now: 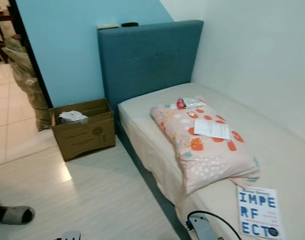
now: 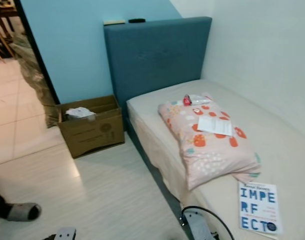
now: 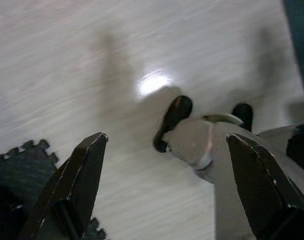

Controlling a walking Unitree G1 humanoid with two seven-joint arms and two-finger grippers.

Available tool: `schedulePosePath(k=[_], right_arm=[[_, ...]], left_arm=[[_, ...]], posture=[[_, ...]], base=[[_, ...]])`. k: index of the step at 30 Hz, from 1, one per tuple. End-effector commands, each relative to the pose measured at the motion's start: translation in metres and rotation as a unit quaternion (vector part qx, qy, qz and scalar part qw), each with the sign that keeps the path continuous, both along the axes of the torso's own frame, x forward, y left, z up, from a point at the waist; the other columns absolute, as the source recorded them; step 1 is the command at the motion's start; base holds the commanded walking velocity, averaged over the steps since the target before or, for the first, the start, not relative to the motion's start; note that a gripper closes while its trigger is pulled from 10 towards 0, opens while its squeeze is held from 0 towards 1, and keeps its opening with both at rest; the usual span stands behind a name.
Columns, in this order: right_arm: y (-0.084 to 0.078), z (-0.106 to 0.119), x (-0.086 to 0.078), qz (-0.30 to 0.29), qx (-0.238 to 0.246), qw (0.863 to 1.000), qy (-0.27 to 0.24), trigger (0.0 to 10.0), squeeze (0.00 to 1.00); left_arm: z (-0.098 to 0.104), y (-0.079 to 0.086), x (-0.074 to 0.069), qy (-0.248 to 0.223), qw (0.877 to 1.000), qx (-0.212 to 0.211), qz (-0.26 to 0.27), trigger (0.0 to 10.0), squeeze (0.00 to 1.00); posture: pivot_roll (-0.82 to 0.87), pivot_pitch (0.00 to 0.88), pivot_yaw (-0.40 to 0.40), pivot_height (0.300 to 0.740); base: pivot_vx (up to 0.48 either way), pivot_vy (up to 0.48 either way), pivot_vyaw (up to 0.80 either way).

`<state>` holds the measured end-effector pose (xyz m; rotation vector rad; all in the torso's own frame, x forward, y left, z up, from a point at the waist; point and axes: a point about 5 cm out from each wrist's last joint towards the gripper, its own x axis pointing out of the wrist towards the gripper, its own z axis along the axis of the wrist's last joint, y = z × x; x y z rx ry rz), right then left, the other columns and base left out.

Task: Clean up the room

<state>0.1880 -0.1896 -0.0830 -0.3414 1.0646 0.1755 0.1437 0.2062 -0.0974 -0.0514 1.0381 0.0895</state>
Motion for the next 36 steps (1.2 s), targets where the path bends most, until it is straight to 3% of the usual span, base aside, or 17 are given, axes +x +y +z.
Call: schedulePosePath(k=[1,36], right_arm=[[0.0007,-0.0007,-0.0012,0.000,-0.003,1.000,0.000,10.0,0.00],[-0.0073,-0.0031,-0.0080,-0.002,-0.030,0.999,0.012,10.0,0.00]], left_arm=[[-0.0010,0.0028,-0.0037,0.007,1.000,0.006,0.004,10.0,0.00],[0.0004,0.0053,-0.0002,0.013,1.000,0.013,-0.018,10.0,0.00]], posture=[[0.05,0.000,-0.054,0.726],[0.05,0.000,-0.054,0.726]], base=[[0.000,0.000,0.00],[0.000,0.000,0.00]])
